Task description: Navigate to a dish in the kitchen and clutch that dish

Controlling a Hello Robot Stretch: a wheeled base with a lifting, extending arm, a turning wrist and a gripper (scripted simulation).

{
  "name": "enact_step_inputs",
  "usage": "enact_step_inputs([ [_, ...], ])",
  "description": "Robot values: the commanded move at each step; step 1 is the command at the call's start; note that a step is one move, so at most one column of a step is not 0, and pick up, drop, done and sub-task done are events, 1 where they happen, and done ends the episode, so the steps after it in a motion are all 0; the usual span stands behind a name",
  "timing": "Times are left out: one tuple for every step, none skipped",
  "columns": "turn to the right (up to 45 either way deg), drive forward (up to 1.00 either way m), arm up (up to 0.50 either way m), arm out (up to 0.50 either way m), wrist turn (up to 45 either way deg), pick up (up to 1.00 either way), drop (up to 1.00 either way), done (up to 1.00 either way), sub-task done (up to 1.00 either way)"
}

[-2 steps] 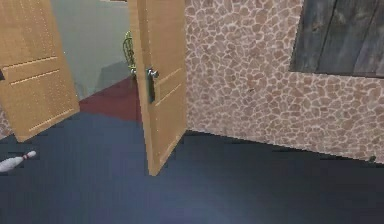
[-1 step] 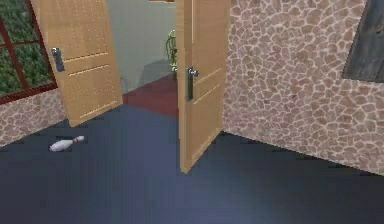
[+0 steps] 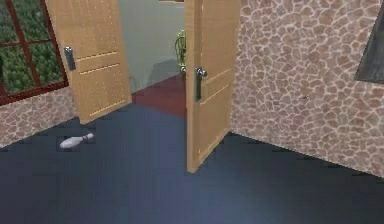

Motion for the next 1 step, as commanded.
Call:
enact_step_inputs([
  [0.0, 0.70, 0.00, 0.00, 0.0, 0.00, 0.00, 0.00, 0.00],
])
